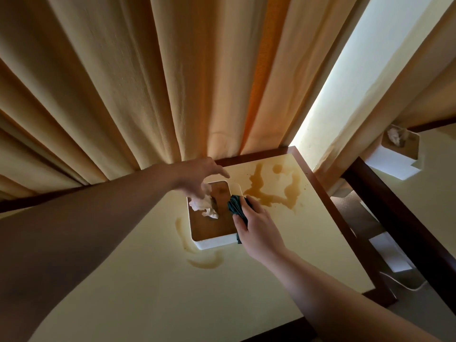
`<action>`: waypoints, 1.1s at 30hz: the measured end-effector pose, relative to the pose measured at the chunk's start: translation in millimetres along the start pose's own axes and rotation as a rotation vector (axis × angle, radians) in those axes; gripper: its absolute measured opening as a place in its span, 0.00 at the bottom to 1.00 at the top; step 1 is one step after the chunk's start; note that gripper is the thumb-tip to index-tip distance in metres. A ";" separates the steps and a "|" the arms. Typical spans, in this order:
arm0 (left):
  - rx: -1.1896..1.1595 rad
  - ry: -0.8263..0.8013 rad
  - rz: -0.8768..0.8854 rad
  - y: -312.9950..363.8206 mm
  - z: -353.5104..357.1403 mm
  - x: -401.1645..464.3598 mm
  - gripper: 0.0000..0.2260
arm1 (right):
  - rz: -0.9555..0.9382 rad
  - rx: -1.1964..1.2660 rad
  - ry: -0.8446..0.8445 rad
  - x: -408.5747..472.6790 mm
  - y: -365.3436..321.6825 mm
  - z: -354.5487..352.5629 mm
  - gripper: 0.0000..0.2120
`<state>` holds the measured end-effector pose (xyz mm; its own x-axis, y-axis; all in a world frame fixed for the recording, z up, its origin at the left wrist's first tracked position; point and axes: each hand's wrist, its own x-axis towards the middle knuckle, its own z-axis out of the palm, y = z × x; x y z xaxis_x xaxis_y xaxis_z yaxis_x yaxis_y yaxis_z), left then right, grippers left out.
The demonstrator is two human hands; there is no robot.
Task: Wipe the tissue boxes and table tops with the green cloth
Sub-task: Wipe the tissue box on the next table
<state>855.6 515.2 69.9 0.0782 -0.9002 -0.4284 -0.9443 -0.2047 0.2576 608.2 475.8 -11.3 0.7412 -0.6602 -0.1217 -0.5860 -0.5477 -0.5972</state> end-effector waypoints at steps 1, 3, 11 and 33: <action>0.147 -0.091 0.008 1.1 -5.2 -3.1 0.48 | 0.004 0.010 0.011 -0.5 1.4 -0.1 0.28; 0.409 -0.223 0.004 5.8 -10.1 -9.0 0.63 | 0.015 0.025 0.019 -0.9 3.1 0.4 0.28; 0.584 -0.223 0.145 12.6 11.1 3.2 0.68 | 0.027 0.045 0.009 -0.3 2.1 4.0 0.28; -0.080 0.166 -0.113 -0.6 73.6 -22.5 0.63 | 0.091 -0.138 -0.033 63.8 -12.5 -26.8 0.26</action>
<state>830.9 563.9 15.6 0.2399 -0.9193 -0.3121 -0.8986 -0.3319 0.2871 654.1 426.8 9.6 0.6920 -0.6945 -0.1972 -0.6889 -0.5535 -0.4681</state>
